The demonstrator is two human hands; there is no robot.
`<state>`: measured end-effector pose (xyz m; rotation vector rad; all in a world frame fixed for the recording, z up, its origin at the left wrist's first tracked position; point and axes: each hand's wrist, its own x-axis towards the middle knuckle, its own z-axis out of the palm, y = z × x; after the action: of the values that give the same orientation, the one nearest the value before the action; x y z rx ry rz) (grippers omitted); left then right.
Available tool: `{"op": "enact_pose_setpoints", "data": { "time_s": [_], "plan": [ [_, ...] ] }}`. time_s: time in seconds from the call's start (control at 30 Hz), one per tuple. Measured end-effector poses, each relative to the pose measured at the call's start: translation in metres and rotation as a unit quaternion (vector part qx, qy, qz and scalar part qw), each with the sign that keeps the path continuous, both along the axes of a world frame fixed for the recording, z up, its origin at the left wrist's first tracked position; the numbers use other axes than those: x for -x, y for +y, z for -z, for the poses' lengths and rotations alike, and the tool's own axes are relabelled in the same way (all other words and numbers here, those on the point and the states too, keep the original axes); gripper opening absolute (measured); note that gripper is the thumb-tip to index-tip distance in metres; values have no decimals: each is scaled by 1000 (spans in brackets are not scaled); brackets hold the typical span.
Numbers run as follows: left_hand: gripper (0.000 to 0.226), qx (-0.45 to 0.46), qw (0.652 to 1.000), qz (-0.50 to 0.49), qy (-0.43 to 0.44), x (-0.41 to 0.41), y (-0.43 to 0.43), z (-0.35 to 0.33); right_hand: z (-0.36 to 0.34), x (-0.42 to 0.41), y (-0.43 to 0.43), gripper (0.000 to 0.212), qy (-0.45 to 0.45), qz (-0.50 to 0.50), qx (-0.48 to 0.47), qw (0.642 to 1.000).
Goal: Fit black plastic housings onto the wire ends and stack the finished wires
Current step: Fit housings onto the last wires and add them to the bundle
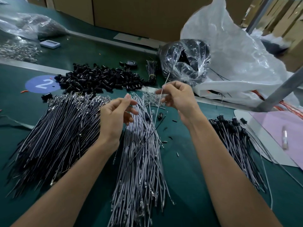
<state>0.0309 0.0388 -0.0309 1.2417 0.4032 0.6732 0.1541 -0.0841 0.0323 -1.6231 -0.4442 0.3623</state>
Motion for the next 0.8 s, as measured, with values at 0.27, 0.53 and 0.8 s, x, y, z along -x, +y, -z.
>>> {"op": "enact_pose_setpoints", "data": {
  "time_s": [0.27, 0.53, 0.8],
  "plan": [
    [28, -244, 963, 114, -3, 1, -12, -1, -30, 4, 1, 16, -56, -13, -60, 997],
    [30, -366, 917, 152, 33, 1, -12, 6, -35, 10, -9, 15, -60, 28, -115, 991],
    [9, -470, 850, 222, 85, 2, -15, 8, -69, 10, -35, 11, -80, 134, -289, 944]
  ]
}}
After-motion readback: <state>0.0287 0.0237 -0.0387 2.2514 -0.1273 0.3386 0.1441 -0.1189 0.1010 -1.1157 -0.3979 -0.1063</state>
